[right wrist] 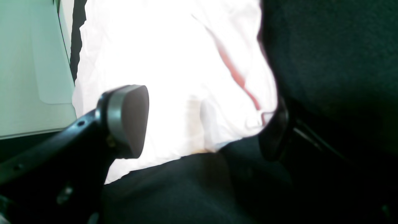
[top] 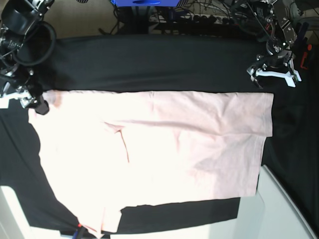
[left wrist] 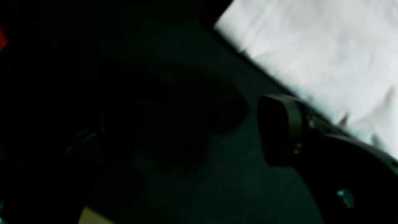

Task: Fold the T-shirt properly
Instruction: 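Lower both grippers onto the shirt's edge corners and pinch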

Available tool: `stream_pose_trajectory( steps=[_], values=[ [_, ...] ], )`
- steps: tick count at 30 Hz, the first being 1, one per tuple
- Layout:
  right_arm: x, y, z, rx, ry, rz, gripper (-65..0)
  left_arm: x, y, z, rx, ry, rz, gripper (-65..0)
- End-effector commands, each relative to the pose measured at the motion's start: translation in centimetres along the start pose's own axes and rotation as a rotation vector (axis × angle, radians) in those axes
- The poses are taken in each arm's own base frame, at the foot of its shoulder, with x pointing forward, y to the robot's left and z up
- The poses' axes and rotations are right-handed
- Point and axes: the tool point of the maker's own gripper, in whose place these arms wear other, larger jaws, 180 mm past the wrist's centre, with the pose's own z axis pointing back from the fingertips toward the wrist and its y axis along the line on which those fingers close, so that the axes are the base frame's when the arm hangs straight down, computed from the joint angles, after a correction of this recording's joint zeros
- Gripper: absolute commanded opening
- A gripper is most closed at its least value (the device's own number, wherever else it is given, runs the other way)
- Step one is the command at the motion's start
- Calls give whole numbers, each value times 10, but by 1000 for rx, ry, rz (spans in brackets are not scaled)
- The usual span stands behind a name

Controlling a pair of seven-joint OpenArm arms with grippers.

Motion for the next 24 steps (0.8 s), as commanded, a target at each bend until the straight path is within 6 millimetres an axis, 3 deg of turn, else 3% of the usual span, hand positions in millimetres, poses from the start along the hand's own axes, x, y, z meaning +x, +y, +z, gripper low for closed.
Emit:
stream_pose_trajectory(
  steps=[1, 8, 14, 24],
  values=[
    [18, 7, 1, 21, -40, 19, -155, 2, -5, 0, -21, 3, 3, -69],
    [16, 6, 2, 19, -36, 19, -155, 4, -13, -13, -31, 12, 33, -69],
    [11, 6, 2, 19, -5, 19, -155, 27, -27, -21, -87, -30, 137, -69],
    [10, 6, 2, 19, 1, 19, -155, 27, -43, -37, -124, -8, 212, -69]
  ],
)
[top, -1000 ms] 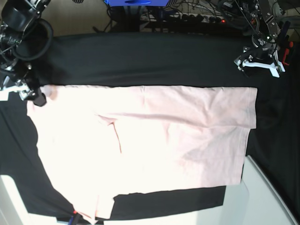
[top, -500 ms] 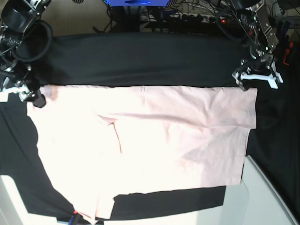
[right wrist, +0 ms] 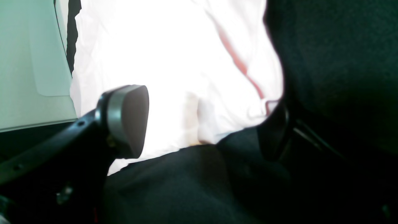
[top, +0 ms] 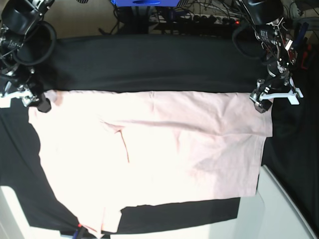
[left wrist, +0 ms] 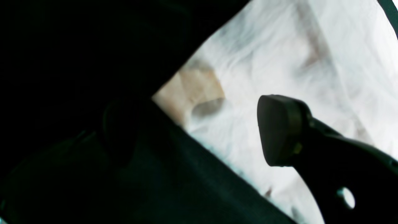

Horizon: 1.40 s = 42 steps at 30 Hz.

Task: Fold the T-shirt properly
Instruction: 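Lower both grippers onto the shirt's edge corners and pinch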

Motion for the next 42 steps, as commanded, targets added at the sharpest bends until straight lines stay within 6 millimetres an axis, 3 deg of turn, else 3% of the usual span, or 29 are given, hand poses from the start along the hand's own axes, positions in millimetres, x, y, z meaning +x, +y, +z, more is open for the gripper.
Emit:
stream_pose_trajectory(
  steps=[1, 16, 30, 36, 38, 40, 42],
  values=[
    [17, 6, 2, 21, -41, 18, -155, -9, -8, -2, -24, 46, 14, -69],
    [16, 7, 1, 22, -39, 17, -155, -5, -39, -10, -73, 28, 53, -69],
    [21, 11, -1, 32, -52, 19, -157, 3, -48, -13, -89, 13, 61, -71],
    [23, 14, -3, 37, -56, 20, -163, -13, -51, -25, -82, 65, 96, -72],
    [23, 14, -3, 37, -56, 20, -218, -16, -50, -26, -80, 69, 99, -74],
    [23, 14, -3, 37, -56, 20, -318, -16, -49, -26, -79, 70, 99, -113],
    [23, 14, -3, 37, -54, 20, -427, -16, -49, -26, -79, 70, 99, -242]
  ],
)
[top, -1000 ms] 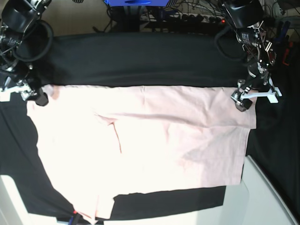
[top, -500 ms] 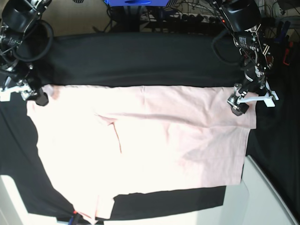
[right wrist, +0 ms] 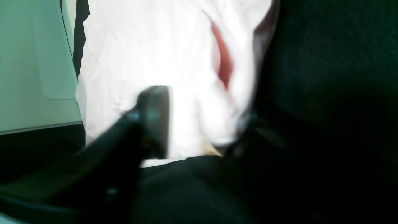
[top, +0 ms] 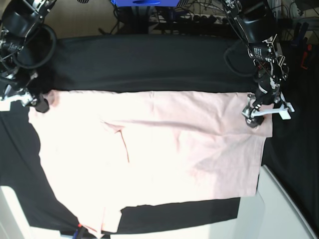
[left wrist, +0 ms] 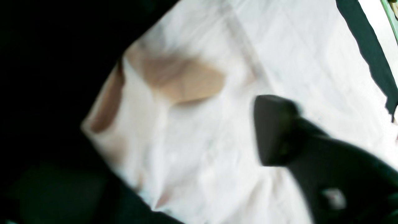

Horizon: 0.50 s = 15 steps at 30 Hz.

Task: Fold the T-shirt properly
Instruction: 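Lower both grippers onto the shirt's edge corners and pinch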

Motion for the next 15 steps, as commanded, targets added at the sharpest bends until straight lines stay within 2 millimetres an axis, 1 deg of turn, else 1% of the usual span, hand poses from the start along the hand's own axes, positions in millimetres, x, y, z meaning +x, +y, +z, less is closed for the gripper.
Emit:
stream_pose_trajectory(
  steps=[1, 3, 4, 5, 6, 8, 12, 14, 15],
  values=[
    [17, 7, 2, 22, -39, 18, -476, -12, -2, 0, 0, 53, 6, -328],
    [17, 7, 2, 22, -38, 18, -560, -12, -2, 0, 0, 53, 6, -475],
    [17, 7, 2, 23, -39, 17, -595, -12, -2, 0, 0, 53, 6, -532],
    [17, 7, 2, 23, -39, 17, -617, -12, -1, 0, 1, 54, 5, -569],
    [17, 7, 2, 23, -39, 15, -633, -13, 0, 0, 2, 55, 5, -593],
    [17, 7, 2, 23, -39, 15, -647, -13, 3, 1, 9, 55, 9, -650],
    [13, 3, 4, 15, -30, 14, -647, -16, 13, 6, 26, 60, 0, -650],
    [7, -1, 7, 5, -15, 10, -647, -14, 15, 7, 27, 57, -5, -650],
    [6, -3, 8, 2, -4, 11, -647, -16, 18, 9, 33, 62, -7, -650]
  ],
)
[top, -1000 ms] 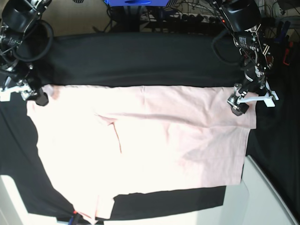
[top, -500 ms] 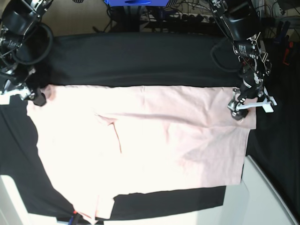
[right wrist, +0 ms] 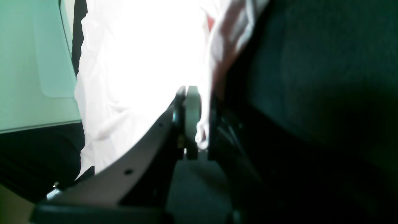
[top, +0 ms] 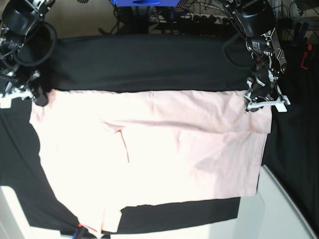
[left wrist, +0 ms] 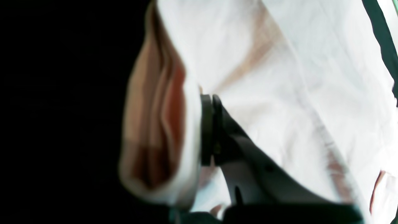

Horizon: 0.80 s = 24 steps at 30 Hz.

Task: Fold the T-shirt properly
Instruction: 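Lower both grippers onto the shirt's edge corners and pinch, then pull the pinched edge toward the robot with both grippers, spreading the shirt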

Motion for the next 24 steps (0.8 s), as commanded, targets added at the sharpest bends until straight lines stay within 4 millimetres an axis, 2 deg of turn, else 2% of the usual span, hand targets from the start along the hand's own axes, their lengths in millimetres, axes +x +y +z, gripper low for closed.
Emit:
stream_pose_trajectory(
  steps=[1, 6, 15, 24],
  values=[
    [16, 4, 4, 13, -28, 20, -647, -2, 7, 3, 22, 19, -15, -650],
    [7, -3, 10, -4, -2, 18, -647, 0, 16, 14, 33, 5, -42, -650],
    [22, 1, 40, -41, -50, 149, -647, 11, 23, 33, 34, -34, -97, -650],
    [3, -17, 53, -83, -13, 138, -647, 19, 40, 56, 59, -57, -159, -650]
  ],
)
